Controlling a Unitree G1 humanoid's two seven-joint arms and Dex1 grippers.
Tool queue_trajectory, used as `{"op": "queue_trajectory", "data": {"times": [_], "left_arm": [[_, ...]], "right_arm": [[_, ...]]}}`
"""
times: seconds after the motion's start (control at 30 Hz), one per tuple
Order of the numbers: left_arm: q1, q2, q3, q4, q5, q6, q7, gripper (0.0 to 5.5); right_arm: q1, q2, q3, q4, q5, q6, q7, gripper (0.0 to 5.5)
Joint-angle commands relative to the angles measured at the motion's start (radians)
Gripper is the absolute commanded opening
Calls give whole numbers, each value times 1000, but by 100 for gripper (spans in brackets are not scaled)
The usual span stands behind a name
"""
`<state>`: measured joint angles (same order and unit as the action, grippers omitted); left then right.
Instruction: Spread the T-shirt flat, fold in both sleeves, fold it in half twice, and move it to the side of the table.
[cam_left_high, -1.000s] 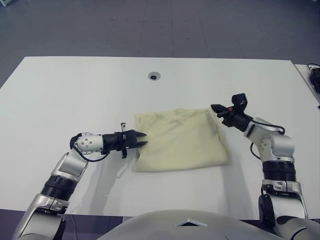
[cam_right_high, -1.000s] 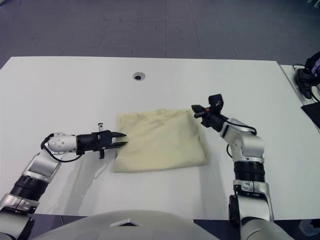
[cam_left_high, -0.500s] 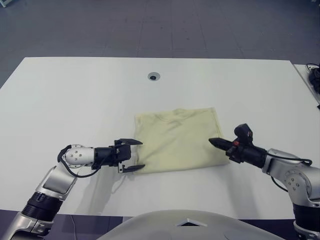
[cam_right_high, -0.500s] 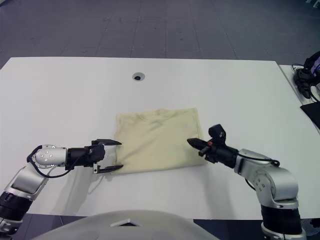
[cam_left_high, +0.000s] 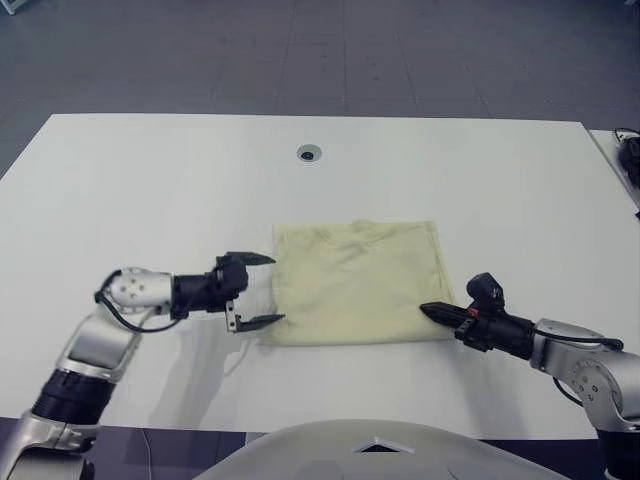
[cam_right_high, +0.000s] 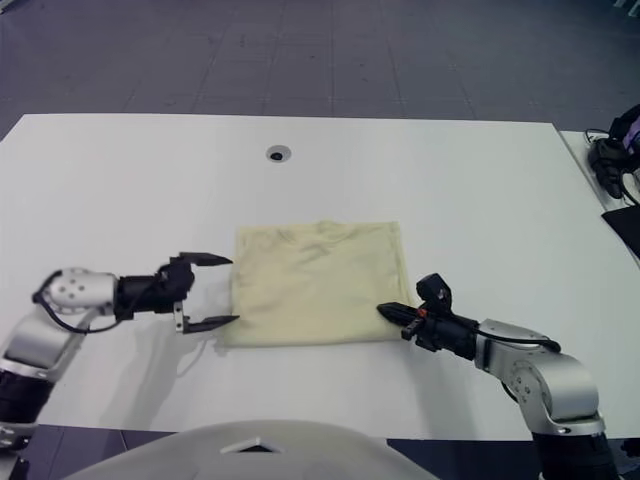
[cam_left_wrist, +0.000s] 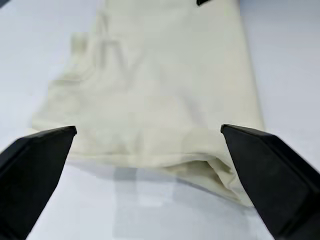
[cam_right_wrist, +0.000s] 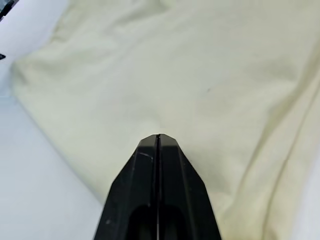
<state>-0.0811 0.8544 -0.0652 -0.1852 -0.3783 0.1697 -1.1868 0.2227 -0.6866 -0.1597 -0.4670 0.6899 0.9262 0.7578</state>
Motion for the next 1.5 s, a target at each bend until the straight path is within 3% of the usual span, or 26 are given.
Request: {"op": "queue_trajectory", "data": {"times": [0.03,0.2,0.4,0.7,0.83,1.07,1.2,1.33,1.43,1.5], "left_arm": [[-139,25,57,20,-79,87,-34,536],[-348,-165,-81,344,231,-101,226,536],[-444,-277,-148,673,357,-318,272,536],[-545,-318,-241,1012,573,-549,383,536],[-623,-347,-285,1169,662,-622,469,536],[-840,-448,-376,1397,823,-682,694,536],[-933,-430,-359,1423,843,-744,799,536],[-950,-391,-283,1373,767,-831,765,536],[-847,-359,-226,1231,661,-856,656,536],[-674,-302,-190,963,556,-776,553,536]], "right_arm": [[-154,-6,-38,-79,131,87,-21,0],[-322,4,22,11,88,58,-69,0],[-342,-34,136,93,-19,-23,1,0],[-220,-126,333,275,-359,-285,38,0],[-190,-113,343,280,-369,-320,61,0],[-169,-122,382,53,-252,-171,121,0],[-252,-100,285,-10,-166,-72,82,0],[-373,-57,183,-22,-64,8,44,0],[-457,-29,197,64,-117,-45,10,0],[-484,-32,241,149,-191,-123,15,0]]}}
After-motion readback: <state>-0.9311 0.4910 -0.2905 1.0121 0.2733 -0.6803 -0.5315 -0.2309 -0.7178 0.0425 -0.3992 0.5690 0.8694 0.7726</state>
